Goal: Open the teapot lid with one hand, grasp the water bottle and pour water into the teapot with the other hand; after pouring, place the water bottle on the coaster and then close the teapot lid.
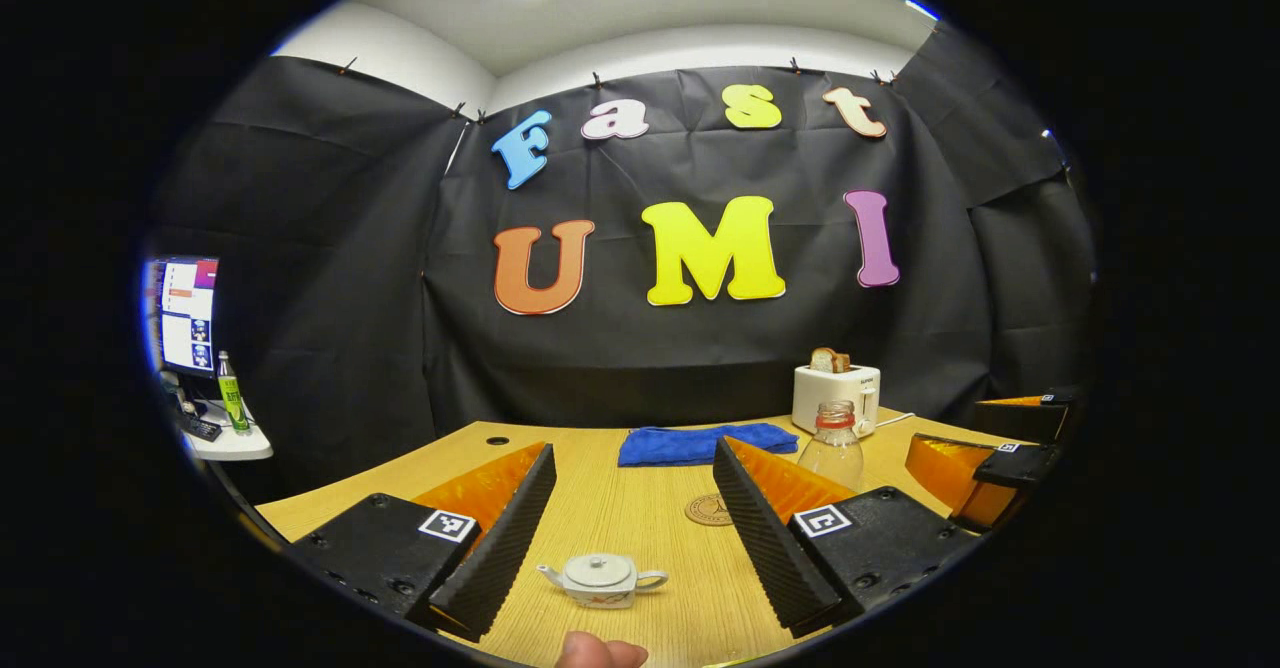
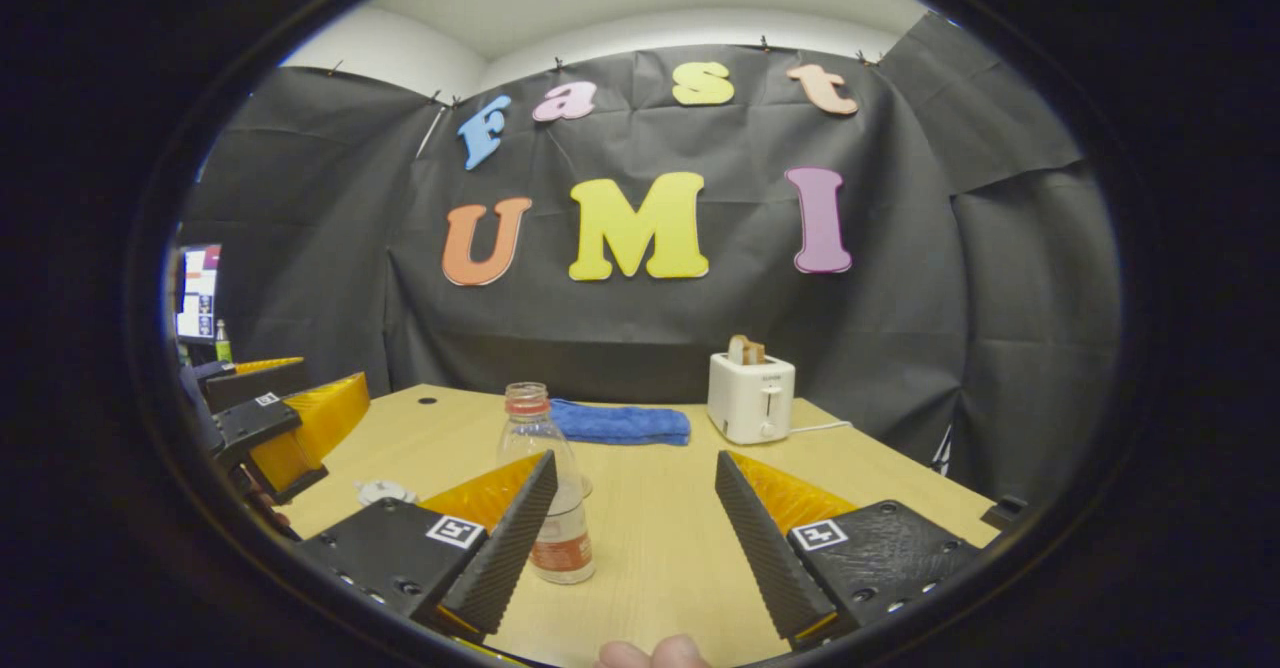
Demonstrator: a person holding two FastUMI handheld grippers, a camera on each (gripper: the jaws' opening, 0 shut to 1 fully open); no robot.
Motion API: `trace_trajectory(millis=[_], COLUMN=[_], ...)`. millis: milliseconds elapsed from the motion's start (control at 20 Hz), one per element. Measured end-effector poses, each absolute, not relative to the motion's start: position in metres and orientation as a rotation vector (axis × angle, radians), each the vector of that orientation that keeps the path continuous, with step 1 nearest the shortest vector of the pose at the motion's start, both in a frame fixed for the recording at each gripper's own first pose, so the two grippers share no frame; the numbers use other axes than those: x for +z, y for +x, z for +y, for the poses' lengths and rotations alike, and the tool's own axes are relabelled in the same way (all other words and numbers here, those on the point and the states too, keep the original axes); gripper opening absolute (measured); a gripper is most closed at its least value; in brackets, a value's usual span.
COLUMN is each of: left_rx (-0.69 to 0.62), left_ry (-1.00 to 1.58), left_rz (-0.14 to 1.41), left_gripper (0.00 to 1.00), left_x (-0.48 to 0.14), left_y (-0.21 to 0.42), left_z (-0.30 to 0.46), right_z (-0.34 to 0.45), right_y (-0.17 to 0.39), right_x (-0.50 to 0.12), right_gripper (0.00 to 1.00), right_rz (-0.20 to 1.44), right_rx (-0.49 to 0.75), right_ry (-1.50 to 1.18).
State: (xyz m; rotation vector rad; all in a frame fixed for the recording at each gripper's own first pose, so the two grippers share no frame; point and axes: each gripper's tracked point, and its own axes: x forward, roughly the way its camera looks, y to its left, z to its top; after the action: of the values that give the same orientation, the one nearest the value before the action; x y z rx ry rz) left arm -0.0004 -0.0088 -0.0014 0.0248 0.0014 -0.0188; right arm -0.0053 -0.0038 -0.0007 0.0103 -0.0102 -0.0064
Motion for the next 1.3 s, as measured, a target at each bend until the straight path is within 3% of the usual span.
trace_trajectory(millis=[550,900,1300], left_rx=[-0.023,0.027,-0.004], left_ry=[0.039,0.017,-0.042], left_rz=[0.013,0.134,0.255], left_gripper=[0.99,0.99,0.94], left_x=[-0.018,-0.078,-0.116], left_y=[-0.008,-0.021,0.012], left_z=[-0.011,0.019,0.029], right_z=[-0.006,-0.007,-0.017], right_y=[-0.005,-0.007,-0.008], right_x=[-0.003,-0.036,-0.034], right_gripper=[0.95,0.98,0.98], right_rz=[-0.021,0.024,0.022], right_rx=[0.012,0.028,0.000], right_ry=[0.000,-0.050,-0.055])
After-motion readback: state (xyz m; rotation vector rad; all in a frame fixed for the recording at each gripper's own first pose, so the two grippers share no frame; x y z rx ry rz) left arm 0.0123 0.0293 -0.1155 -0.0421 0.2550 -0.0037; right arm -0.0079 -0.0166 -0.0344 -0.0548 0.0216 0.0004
